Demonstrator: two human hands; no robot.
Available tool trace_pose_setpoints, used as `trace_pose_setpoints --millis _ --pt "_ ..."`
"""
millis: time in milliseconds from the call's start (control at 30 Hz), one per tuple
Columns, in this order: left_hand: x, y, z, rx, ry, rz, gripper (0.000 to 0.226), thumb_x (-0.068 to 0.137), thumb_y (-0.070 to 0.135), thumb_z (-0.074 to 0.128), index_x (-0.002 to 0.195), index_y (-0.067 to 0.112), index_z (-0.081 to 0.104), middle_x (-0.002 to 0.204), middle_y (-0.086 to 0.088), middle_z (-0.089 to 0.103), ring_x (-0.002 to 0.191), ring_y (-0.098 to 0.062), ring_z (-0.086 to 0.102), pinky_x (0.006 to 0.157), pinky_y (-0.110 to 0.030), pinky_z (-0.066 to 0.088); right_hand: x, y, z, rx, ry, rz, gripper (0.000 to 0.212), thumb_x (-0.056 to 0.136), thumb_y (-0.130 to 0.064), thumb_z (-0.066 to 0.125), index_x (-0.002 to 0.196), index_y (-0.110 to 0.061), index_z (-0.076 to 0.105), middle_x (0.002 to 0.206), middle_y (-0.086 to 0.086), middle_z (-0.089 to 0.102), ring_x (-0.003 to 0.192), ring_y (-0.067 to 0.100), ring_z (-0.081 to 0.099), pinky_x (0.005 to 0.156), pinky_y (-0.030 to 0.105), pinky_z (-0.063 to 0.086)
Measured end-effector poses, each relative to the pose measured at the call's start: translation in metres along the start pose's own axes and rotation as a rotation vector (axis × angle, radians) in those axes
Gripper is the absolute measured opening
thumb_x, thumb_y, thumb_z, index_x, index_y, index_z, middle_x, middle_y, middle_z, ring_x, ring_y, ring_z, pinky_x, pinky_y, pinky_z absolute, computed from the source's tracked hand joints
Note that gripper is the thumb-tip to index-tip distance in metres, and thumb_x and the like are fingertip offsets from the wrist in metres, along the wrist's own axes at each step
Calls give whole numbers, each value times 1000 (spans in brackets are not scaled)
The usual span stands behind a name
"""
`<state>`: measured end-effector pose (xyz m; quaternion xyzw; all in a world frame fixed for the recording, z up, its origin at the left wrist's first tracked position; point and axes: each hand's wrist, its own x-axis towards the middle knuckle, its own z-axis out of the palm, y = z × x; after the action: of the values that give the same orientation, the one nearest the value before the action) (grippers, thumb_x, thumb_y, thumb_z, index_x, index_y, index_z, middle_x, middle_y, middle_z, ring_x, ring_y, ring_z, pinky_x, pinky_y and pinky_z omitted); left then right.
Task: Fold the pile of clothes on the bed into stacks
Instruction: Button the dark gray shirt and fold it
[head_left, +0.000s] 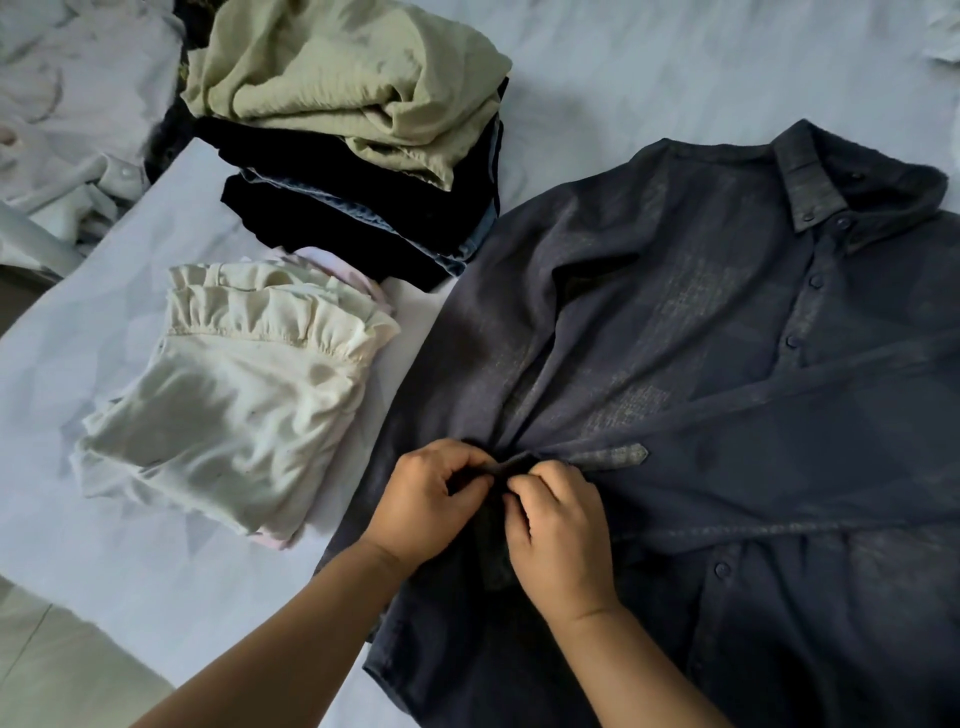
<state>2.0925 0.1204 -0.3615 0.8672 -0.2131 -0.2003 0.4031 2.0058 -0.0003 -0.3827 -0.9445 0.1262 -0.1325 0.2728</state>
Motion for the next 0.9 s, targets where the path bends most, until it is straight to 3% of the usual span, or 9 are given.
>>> trace_pose_setpoints --millis 133,200,333,467,533,700,900 --pt "0 0 1 -8 12 -25 18 78 3 69 86 20 70 82 17 64 82 -2 61 74 -7 44 -2 3 0 10 -36 -103 13 74 -16 54 74 -10 65 77 2 55 72 21 51 60 34 46" --pt "1 0 2 6 8 16 13 78 11 67 87 19 71 83 20 62 83 1 61 74 -6 43 -4 4 -2 -1 -74 -127 4 69 -14 63 71 -11 65 79 1 54 74 20 50 61 33 43" --pt "1 -2 2 43 -5 45 9 76 19 66 84 20 71 78 20 59 76 -1 59 69 -4 41 -2 -3 -1 -163 -109 -158 22 54 -12 79 61 -14 58 70 1 53 67 22 53 55 33 42" --pt "0 1 3 21 6 10 11 71 17 65 81 22 68 77 17 60 75 -9 60 66 -8 44 3 -7 3 -148 11 -94 12 71 -15 58 60 -13 54 66 3 51 60 23 52 53 33 42" --pt "2 4 0 -3 -51 -10 12 70 18 63 81 22 69 76 15 62 76 -10 60 66 -10 46 1 -7 0 -117 69 -40 18 80 -18 50 65 -12 59 67 3 52 61 21 52 55 33 44" --pt "7 11 -10 -83 -219 -32 10 78 8 71 80 18 72 75 8 68 73 -9 64 70 -15 48 -7 -10 -6 -115 106 16 20 85 -16 47 73 -11 61 72 3 54 63 20 53 56 33 47" --pt "12 19 -18 -231 -318 -215 17 90 12 60 80 10 73 64 0 66 52 -9 60 59 -21 51 -9 -12 -7 -131 107 66 18 85 -18 47 74 -11 59 73 3 54 64 21 52 54 35 46"
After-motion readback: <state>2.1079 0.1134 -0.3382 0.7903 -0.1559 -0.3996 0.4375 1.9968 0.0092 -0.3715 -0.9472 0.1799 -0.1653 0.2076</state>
